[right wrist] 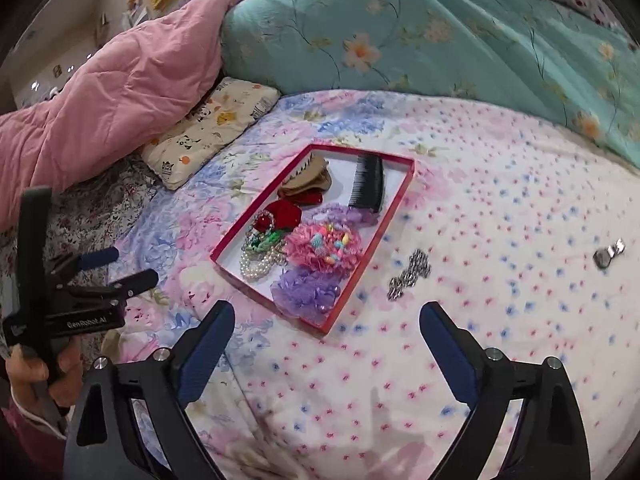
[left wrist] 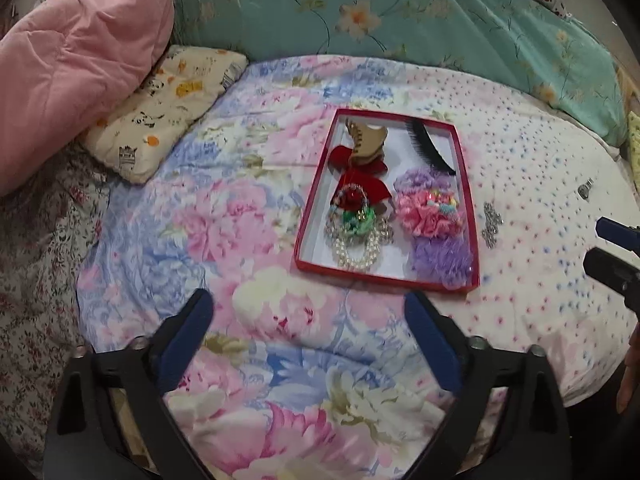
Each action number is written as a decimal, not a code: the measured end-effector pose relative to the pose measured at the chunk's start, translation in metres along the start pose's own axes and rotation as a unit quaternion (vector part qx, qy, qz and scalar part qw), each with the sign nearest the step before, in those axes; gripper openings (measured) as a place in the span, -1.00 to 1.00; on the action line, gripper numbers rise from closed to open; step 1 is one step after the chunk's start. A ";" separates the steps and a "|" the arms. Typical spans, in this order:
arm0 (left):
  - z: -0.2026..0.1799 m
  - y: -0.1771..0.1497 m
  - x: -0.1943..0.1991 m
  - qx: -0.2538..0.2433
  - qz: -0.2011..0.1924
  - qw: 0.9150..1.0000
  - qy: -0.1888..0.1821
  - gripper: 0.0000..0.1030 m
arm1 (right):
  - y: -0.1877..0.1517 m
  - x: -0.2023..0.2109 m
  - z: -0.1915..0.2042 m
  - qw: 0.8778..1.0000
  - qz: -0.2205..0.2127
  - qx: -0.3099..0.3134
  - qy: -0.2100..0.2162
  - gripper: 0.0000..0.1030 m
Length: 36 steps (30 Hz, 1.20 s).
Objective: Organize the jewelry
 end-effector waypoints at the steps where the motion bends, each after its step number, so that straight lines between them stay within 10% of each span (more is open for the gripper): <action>1: 0.000 0.001 -0.002 0.001 -0.005 1.000 0.003 0.97 | 0.001 -0.001 0.001 1.000 -0.002 0.003 -0.002 0.89; 36: -0.011 -0.006 -0.053 0.019 -0.033 0.999 0.018 0.97 | -0.022 -0.083 0.011 0.999 0.028 0.020 -0.038 0.89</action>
Point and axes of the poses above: each gripper's, at about its wrist camera, not at the fingertips, and x roughly against the way its jaws point, z to its left, y to its top, the point moved 4 cm from there along -x, roughly the way its jaws point, and after that the axes turned 13 degrees about z, right-handed, at the moved point
